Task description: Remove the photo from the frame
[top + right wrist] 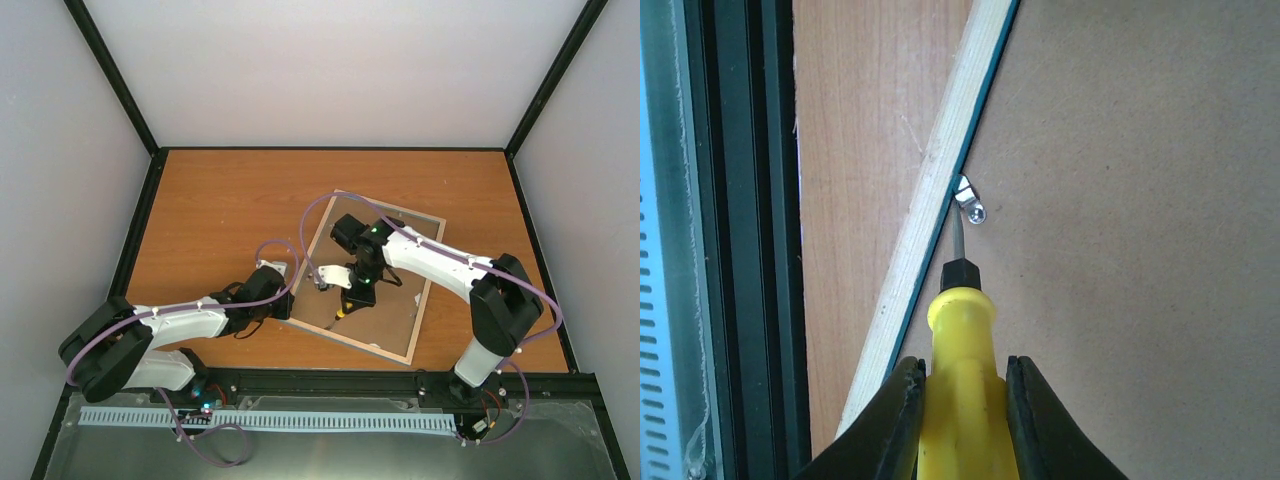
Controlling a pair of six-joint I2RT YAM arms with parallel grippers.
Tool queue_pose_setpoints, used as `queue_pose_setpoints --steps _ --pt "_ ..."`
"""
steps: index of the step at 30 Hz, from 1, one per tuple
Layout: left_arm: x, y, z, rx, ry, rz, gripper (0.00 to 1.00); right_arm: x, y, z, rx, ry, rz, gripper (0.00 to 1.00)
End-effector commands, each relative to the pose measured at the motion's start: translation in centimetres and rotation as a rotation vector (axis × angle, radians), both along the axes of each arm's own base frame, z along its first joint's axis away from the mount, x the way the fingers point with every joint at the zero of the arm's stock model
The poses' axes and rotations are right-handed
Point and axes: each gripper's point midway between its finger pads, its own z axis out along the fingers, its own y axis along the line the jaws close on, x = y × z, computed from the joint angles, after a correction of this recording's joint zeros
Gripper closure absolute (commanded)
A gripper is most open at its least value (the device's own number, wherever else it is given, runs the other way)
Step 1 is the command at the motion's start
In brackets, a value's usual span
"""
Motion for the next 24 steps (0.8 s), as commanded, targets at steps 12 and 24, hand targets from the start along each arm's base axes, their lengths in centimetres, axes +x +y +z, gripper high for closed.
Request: queue_pose_setpoints --steps 12,24 --pt "1.3 -0.8 2.0 -0.078 -0.056 0.021 0.99 2.4 0.9 -0.2 -0.027 -0.072 -0.062 0.97" --pt "1.3 -0.8 2.0 -0.078 -0.055 0.020 0.99 2.4 -0.6 0.0 -0.046 -0.079 -0.093 0.97"
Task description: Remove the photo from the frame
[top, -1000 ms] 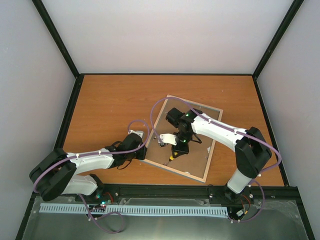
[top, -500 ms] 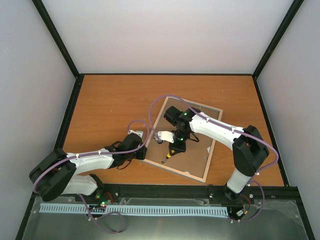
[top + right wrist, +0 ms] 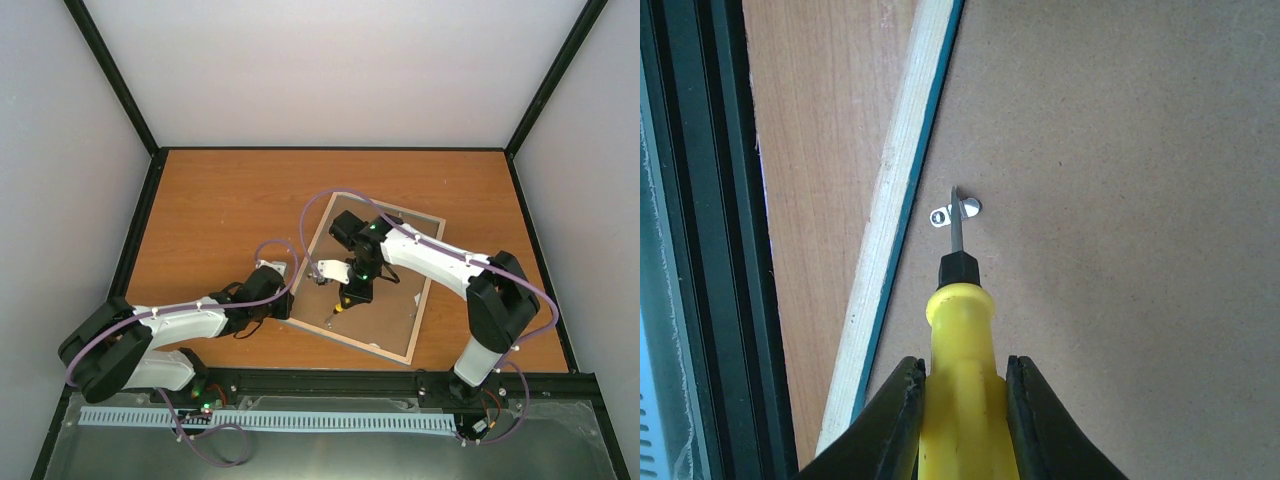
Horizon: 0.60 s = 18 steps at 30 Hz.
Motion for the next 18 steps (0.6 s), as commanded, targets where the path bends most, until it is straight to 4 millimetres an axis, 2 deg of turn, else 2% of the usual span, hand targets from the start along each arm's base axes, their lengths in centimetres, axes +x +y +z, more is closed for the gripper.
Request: queue_pose_setpoints --steps 1,18 --pt "1.3 -0.9 1.9 -0.075 -0.055 0.020 0.99 0.7 -1.0 0.2 -0.028 -0.056 -0.025 0.97" --pt "1.3 -0.9 1.9 -0.075 -0.053 0.018 0.99 0.6 -1.4 1.6 -0.005 -0.072 -0.035 0.97"
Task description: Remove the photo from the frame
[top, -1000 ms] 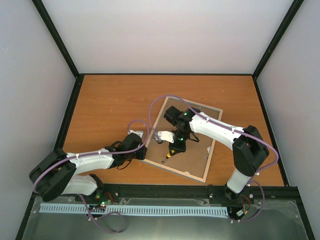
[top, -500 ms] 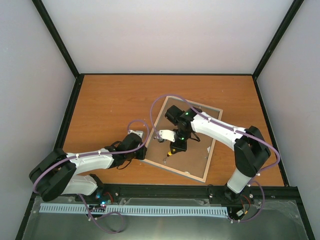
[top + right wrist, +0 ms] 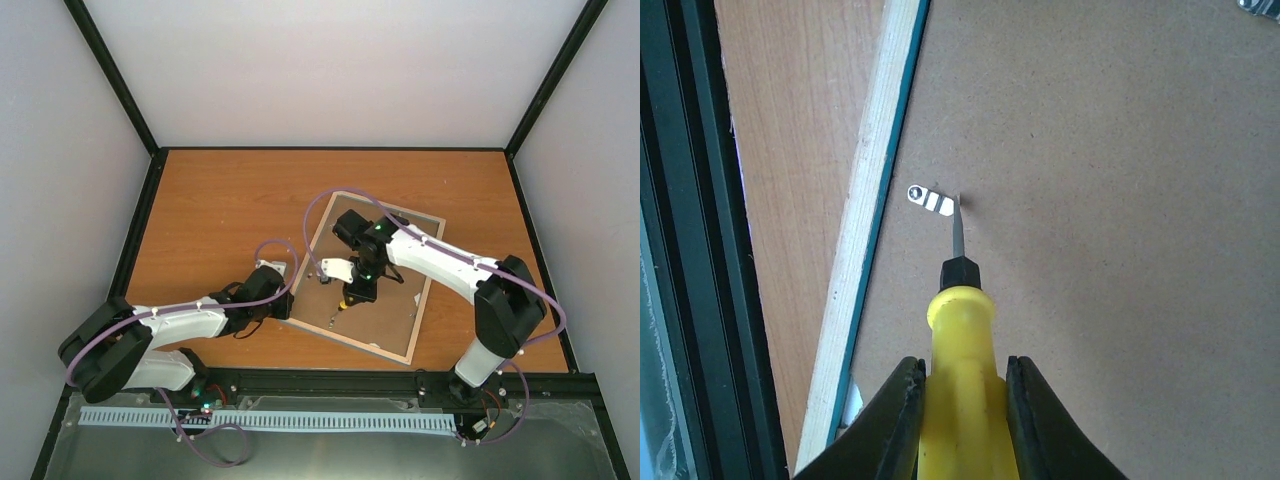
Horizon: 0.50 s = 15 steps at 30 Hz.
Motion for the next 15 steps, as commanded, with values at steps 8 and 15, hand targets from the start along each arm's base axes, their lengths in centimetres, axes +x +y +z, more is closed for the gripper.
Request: queue_pose_setpoints --steps 8,15 --pt "1.3 -0.9 1.9 -0.071 -0.053 0.020 0.99 6.1 -0.9 3.9 0.092 -0.169 -0.190 0.97" --pt "1.4 -0.9 1.9 -0.070 -0.053 0.023 0.99 14.2 -7.7 5.3 0.080 -0.275 -0.469 0.97"
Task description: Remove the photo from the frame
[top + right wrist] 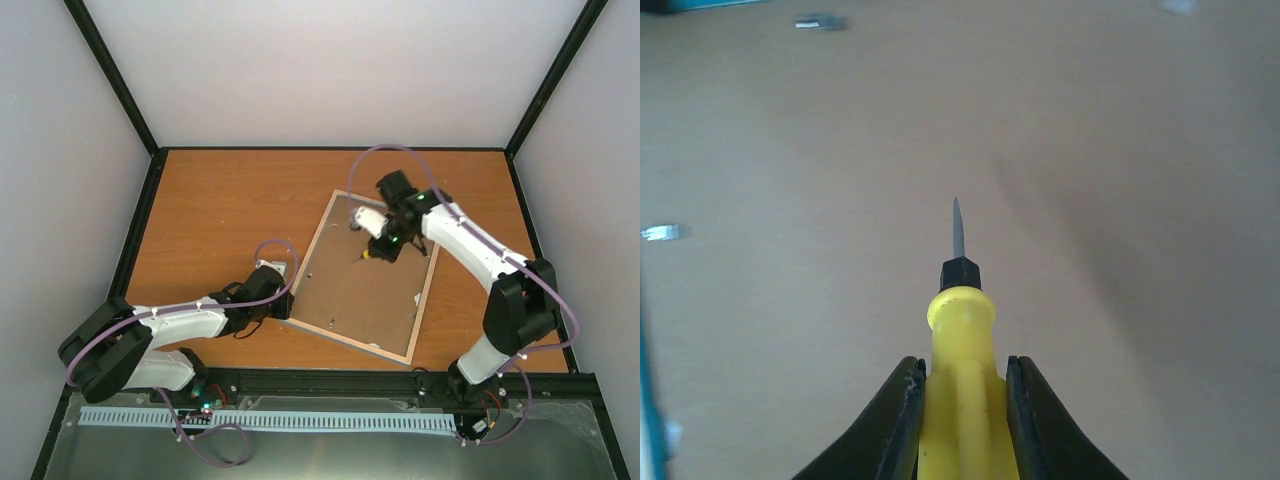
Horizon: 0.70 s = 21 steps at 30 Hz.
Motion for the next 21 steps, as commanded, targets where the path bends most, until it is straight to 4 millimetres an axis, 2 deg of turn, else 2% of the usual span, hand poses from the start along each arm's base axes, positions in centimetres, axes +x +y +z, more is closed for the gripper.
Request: queue_pose_setpoints --steps 1,5,6,9,15,21 --pt "1.4 -0.9 1.8 -0.067 -0.051 0.022 0.99 5.9 -4.4 2.6 0.024 -0.118 -0.198 0.97" --pt "1.4 -1.0 1.9 -0.069 -0.052 0.020 0.99 9.2 -8.4 2.9 0.023 -0.152 -0.327 0.97" --pt "1.4 -0.9 1.8 -0.067 -0.051 0.020 0.99 10.0 -9.9 2.8 0.018 -0.154 -0.369 0.97" --pt "1.4 -0.9 1.8 -0.069 -0.051 0.019 0.99 11.5 -11.9 2.2 0.013 -0.151 -0.428 0.97" --pt "1.4 -0.9 1.8 -0.068 -0.051 0.022 0.99 13.7 -14.9 0.5 -0.030 -0.162 -0.523 0.97" --pt "1.4 -1.0 1.8 -0.067 -0.050 0.018 0.99 14.8 -16.1 -0.7 -0.061 -0.178 -0.567 0.97"
